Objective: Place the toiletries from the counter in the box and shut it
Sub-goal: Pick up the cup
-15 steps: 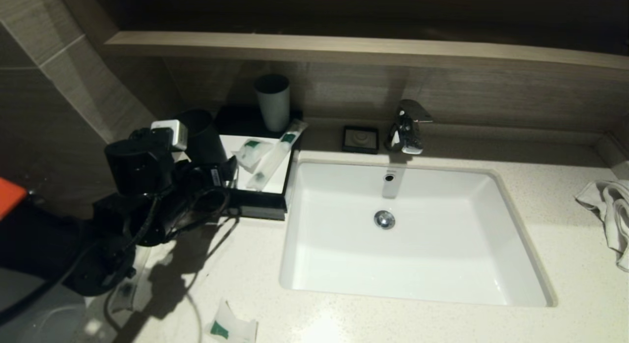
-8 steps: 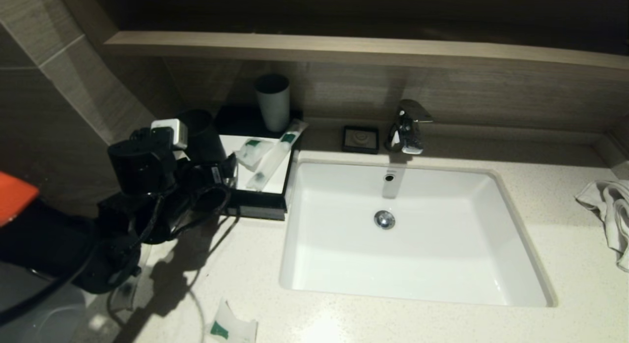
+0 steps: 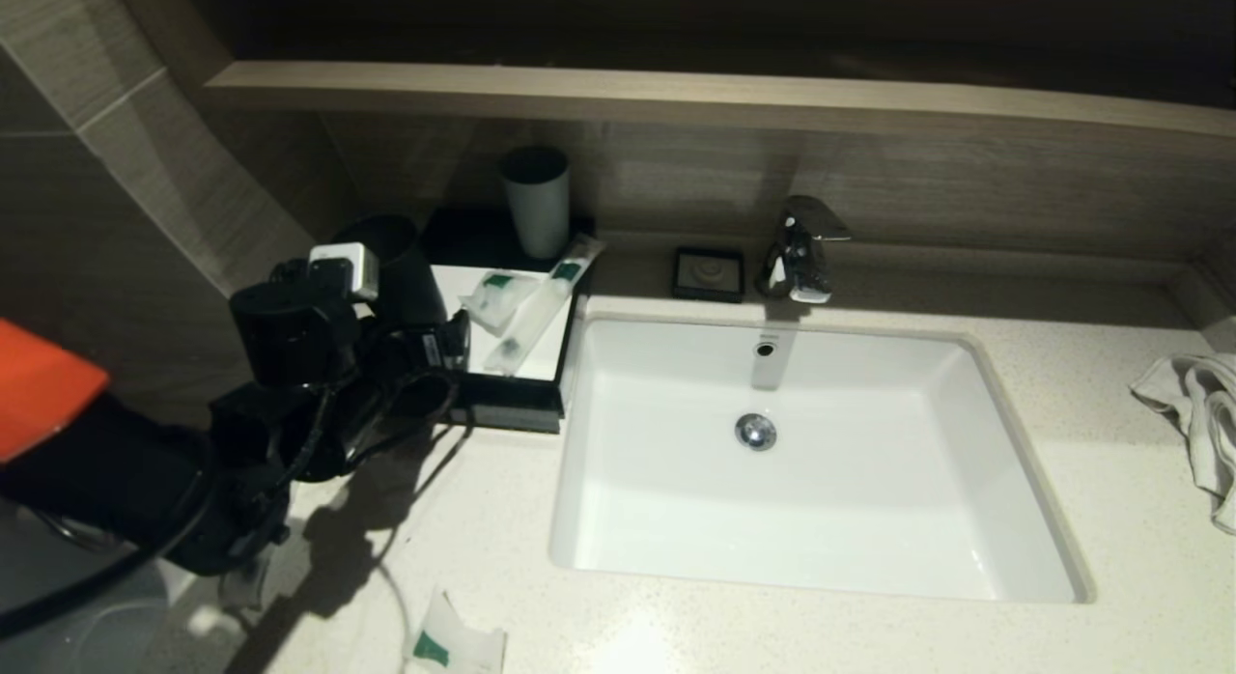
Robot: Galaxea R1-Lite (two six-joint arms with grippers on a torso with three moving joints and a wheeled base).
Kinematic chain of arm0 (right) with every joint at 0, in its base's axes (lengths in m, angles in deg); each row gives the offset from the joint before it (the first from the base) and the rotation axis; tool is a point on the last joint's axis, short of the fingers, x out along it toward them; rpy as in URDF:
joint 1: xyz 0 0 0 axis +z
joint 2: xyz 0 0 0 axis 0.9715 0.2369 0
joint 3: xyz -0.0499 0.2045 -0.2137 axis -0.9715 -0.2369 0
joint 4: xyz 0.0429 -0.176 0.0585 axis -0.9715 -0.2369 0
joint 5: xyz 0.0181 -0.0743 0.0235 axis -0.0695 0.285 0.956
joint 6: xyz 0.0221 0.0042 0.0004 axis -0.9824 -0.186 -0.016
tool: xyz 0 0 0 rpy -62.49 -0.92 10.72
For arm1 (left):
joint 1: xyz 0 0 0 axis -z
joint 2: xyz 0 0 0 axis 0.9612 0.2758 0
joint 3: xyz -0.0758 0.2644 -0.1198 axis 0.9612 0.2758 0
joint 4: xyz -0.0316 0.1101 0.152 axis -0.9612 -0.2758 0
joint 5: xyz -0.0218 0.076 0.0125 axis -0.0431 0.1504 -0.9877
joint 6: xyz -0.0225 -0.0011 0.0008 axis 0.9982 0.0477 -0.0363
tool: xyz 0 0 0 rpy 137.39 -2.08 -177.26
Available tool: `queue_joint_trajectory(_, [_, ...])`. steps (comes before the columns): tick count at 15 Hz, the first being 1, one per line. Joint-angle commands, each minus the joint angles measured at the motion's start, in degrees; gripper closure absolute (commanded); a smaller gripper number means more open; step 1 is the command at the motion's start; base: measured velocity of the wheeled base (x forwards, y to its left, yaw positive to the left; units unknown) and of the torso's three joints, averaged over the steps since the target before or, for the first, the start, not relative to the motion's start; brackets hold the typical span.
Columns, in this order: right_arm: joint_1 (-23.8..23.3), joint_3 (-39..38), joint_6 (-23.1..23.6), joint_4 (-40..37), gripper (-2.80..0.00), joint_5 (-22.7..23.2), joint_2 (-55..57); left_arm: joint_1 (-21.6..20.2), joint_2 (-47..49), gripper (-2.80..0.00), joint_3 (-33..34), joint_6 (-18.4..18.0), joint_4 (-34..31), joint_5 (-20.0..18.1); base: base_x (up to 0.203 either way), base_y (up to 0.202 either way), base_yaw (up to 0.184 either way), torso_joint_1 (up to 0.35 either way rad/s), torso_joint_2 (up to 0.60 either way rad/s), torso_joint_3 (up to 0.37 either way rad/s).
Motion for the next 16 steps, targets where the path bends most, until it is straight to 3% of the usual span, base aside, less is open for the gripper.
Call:
queue_joint_trajectory(1, [0.0, 0.0, 0.0, 0.0, 0.00, 0.0, 0.0, 0.0, 0.5, -2.80, -0.4, -0.3, 0.6, 0.1, 0.000, 0.000, 0.000, 0.000, 0.00, 0.000])
queue_joint_trajectory(9, [0.0, 0.0, 0.0, 0.0, 0.00, 0.0, 0.0, -0.2, 0.3, -2.80, -0.8, -1.7, 0.7, 0.0, 0.000, 0.000, 0.000, 0.000, 0.00, 0.000])
queue_joint_trajectory(10, [0.0, 0.0, -0.1, 0.0, 0.00, 0.0, 0.0, -0.2, 0.3, 0.00, -0.7, -2.0, 0.7, 0.1, 0.000, 0.000, 0.000, 0.000, 0.00, 0.000])
queue_joint_trajectory(16, [0.0, 0.0, -0.1, 0.0, 0.00, 0.0, 0.0, -0.3, 0.3, 0.00, -0.7, -2.2, 0.8, 0.5, 0.000, 0.000, 0.000, 0.000, 0.00, 0.000])
